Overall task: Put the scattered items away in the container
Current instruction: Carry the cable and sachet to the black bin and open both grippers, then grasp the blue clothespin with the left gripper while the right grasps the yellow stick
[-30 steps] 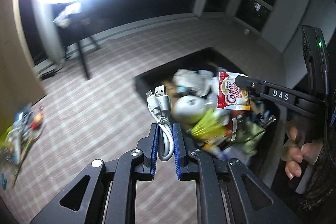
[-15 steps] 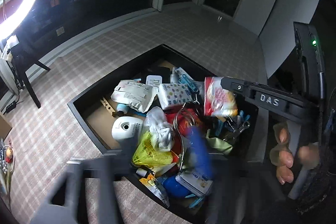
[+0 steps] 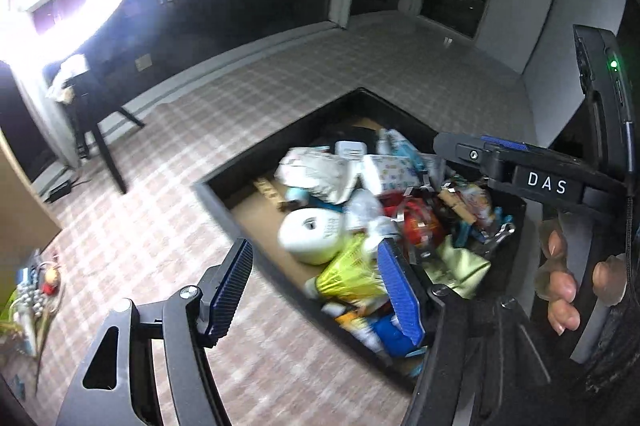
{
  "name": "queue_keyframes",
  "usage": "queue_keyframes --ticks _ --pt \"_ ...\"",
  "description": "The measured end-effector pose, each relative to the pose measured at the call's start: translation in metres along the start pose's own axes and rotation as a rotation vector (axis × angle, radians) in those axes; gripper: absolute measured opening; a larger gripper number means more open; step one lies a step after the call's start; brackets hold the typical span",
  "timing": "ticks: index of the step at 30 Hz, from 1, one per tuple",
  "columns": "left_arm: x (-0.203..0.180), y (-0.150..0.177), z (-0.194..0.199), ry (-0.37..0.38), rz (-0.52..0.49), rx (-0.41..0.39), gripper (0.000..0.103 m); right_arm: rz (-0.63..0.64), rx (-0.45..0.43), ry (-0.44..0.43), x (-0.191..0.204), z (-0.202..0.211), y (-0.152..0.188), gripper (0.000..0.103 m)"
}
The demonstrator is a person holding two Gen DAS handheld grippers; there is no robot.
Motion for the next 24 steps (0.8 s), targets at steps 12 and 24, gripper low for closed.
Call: queue_keyframes --ticks 12,24 --pt "0.129 0.054 0.021 -0.11 0.222 0.011 0.061 0.228 0.063 -0.088 0.111 -0.038 -0.001 0.071" --pt "0.259 0.148 0.051 -0.218 0.48 0.009 0.061 0.51 0.141 -0.17 0.243 -0.07 0.016 0.071"
Point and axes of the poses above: each gripper's, at about its wrist camera, not at the fingertips, and z roughly against the way its jaws point, x to its left, y to its underside, the point moved 10 cm from there along -z, roughly the way its jaws point, and after that the axes turned 15 degrees about x, right-handed, at the moved point
